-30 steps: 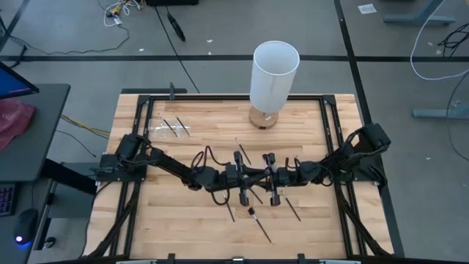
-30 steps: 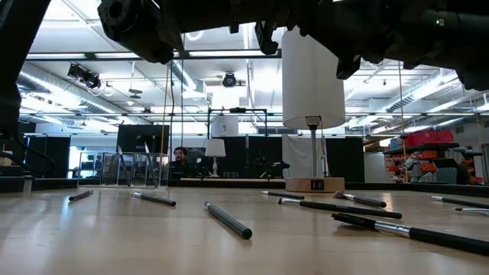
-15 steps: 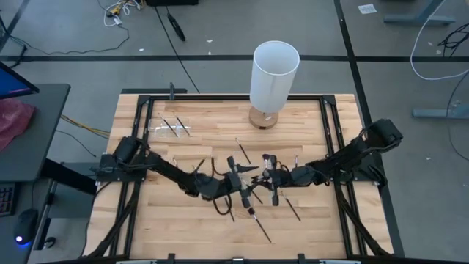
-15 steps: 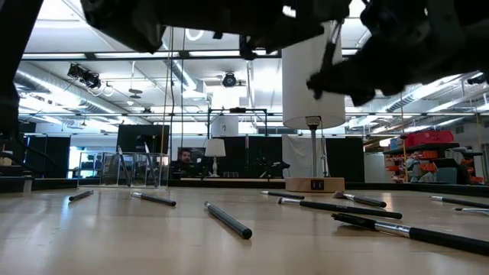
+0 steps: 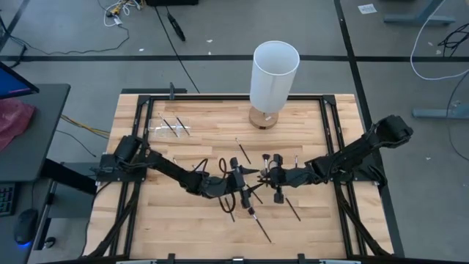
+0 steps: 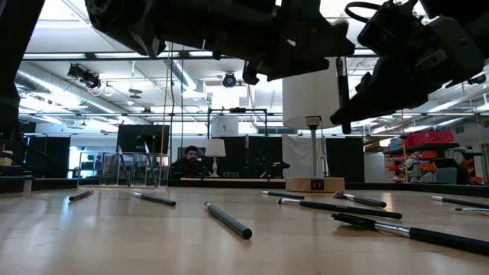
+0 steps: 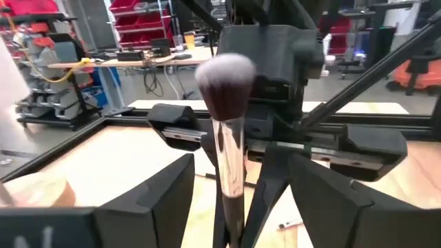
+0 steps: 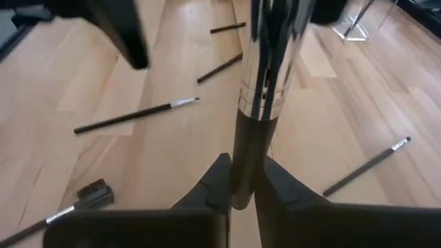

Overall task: Put items in baskets/containers
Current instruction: Put the black powder brush into the transparent organizer

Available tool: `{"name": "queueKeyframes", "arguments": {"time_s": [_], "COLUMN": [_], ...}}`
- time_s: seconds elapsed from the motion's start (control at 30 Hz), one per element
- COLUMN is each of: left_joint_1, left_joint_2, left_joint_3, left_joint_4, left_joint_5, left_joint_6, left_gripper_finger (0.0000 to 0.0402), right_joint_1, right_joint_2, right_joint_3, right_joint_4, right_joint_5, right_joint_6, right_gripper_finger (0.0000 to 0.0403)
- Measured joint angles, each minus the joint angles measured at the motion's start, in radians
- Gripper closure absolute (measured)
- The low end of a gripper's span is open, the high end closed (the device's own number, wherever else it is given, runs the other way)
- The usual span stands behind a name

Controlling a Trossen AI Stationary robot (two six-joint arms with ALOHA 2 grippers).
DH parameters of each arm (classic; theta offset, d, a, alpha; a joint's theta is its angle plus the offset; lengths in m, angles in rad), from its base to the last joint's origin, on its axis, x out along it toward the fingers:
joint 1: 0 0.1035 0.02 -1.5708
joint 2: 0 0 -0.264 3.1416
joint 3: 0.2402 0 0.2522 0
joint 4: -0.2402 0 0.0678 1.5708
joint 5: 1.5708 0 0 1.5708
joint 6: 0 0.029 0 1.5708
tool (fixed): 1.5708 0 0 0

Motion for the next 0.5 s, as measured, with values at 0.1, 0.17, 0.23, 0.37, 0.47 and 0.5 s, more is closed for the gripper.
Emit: {"name": "queueKeyframes", "arguments": {"time_s": [0.1,0.17,0.23,0.37,0.47,0.5], "left_joint_1": [0.019,0.026,0.028,0.025,0.025,0.025], "left_joint_2": [0.000,0.000,0.000,0.000,0.000,0.000], "left_joint_3": [0.000,0.000,0.000,0.000,0.000,0.000], "left_joint_4": [-0.003,-0.007,-0.004,0.003,0.008,0.016], "left_joint_5": [0.058,0.076,0.075,0.068,0.071,0.071], "left_joint_6": [-0.045,-0.055,-0.053,-0.037,-0.037,-0.037], "left_gripper_finger": [0.0185,0.0194,0.0204,0.0229,0.0254,0.0264], "right_joint_1": [0.000,0.000,0.000,0.001,0.001,0.001], "right_joint_2": [0.001,0.001,0.001,0.001,0.001,0.001], "right_joint_3": [0.018,0.023,0.024,0.024,0.024,0.024], "right_joint_4": [-0.011,-0.006,-0.008,-0.008,-0.008,-0.008], "right_joint_5": [-0.001,-0.001,-0.001,-0.001,-0.002,-0.001], "right_joint_6": [-0.026,-0.040,-0.044,-0.042,-0.042,-0.042], "right_gripper_finger": [0.0375,0.0375,0.0375,0.0375,0.0375,0.0375]}}
